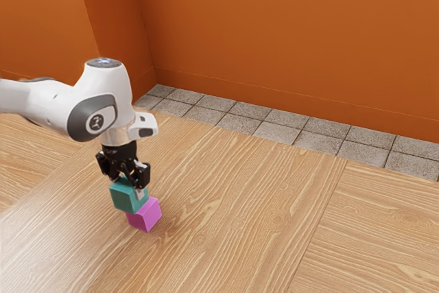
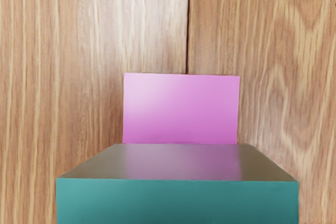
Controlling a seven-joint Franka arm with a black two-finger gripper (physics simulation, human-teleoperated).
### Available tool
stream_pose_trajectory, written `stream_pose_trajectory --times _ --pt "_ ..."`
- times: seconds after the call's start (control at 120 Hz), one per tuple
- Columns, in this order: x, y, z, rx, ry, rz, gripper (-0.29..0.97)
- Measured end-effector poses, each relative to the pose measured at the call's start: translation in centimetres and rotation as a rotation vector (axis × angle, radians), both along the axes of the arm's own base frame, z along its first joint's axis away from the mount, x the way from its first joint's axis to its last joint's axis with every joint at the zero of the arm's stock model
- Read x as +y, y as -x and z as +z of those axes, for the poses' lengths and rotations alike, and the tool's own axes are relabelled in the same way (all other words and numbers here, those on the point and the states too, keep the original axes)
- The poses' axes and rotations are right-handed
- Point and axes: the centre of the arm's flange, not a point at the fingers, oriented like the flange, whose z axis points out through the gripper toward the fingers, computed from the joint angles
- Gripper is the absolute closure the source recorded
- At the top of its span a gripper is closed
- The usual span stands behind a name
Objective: Pick up the blue block with one arm, and put the blue block on the pink block with one arm
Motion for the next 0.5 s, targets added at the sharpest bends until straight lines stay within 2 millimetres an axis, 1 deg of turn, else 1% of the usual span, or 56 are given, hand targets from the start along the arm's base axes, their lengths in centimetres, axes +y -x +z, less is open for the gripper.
stream_pose_trajectory --times 0.4,0.5 --pt "-0.57 -0.56 0.07 -0.011 0.005 -0.059 0.40" --pt "-0.81 -0.82 -0.28 -0.006 0.005 -0.069 0.40"
